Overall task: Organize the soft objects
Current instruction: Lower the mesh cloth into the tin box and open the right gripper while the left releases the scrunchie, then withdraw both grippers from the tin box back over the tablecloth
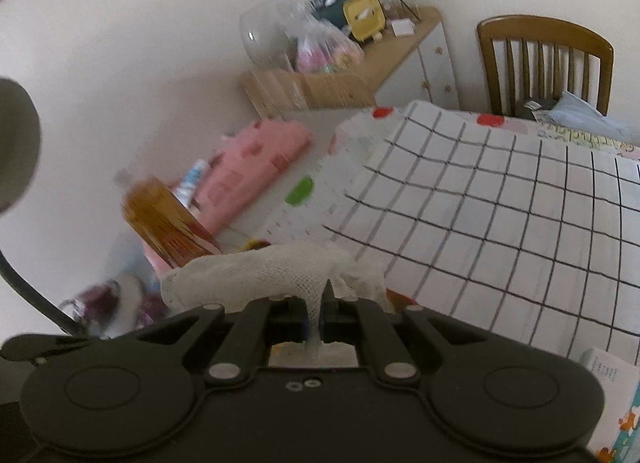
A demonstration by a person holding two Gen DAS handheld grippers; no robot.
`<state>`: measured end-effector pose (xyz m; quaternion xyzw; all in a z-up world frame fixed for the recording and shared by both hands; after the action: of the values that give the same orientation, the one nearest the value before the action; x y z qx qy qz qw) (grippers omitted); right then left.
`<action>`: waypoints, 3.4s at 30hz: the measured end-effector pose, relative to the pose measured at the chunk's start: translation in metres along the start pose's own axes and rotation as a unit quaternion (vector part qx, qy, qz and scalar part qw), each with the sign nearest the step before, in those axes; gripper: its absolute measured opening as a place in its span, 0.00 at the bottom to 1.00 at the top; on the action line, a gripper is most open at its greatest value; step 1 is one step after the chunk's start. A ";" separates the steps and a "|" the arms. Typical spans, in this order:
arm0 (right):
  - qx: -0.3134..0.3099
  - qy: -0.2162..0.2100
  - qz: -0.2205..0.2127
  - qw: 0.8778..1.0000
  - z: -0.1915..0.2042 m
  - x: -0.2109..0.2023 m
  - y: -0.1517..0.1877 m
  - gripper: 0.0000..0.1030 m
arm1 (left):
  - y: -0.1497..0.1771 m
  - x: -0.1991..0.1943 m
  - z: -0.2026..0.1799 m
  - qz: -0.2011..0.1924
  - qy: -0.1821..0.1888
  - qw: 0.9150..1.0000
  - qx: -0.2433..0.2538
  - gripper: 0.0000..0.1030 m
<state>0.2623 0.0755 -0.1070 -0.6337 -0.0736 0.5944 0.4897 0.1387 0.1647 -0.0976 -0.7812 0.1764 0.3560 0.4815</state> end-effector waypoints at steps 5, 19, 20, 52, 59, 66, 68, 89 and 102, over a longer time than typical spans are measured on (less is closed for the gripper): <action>-0.027 0.023 0.028 0.999 0.002 0.013 0.012 0.05 | 0.007 0.009 0.001 0.012 -0.001 1.000 0.005 0.08; -0.087 0.029 0.066 0.994 0.027 0.027 0.034 0.11 | 0.028 0.022 0.010 0.046 0.000 0.999 0.003 0.08; -0.089 0.029 0.067 0.993 0.028 0.027 0.034 0.11 | 0.029 0.022 0.010 0.048 0.000 0.999 0.002 0.08; -0.087 0.008 0.012 0.996 0.033 -0.039 0.031 0.49 | 0.030 -0.006 0.001 0.032 0.008 0.999 -0.009 0.09; -0.080 0.015 -0.011 0.997 0.034 -0.069 0.036 0.49 | 0.028 -0.018 -0.003 0.017 0.010 1.000 -0.003 0.25; -0.078 0.021 -0.030 0.996 0.036 -0.102 0.044 0.52 | 0.030 -0.030 -0.010 0.006 0.018 1.000 0.004 0.28; -0.078 0.026 -0.037 0.996 0.036 -0.113 0.047 0.54 | 0.031 -0.035 -0.015 0.002 0.021 1.000 0.011 0.28; -0.018 0.106 -0.101 0.989 0.007 -0.218 0.102 0.66 | 0.040 -0.071 -0.101 -0.030 0.086 0.991 0.099 0.28; 0.021 0.173 -0.098 0.980 -0.033 -0.266 0.154 0.71 | 0.061 -0.054 -0.157 -0.005 0.129 0.983 0.133 0.72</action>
<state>0.1392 -0.2001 -0.0414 -0.7062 -0.0369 0.4259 0.5644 0.1239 -0.0055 -0.0523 -0.7507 0.2786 0.2230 0.5560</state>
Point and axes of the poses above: each gripper's, at about its wrist camera, not at the fingertips, and x roughly the way its jaws point, z to its left, y to its underside, the point moved 5 cm from there along x, roughly the way its jaws point, and after that the axes turned 13 degrees about -x, right-handed, at the moved point
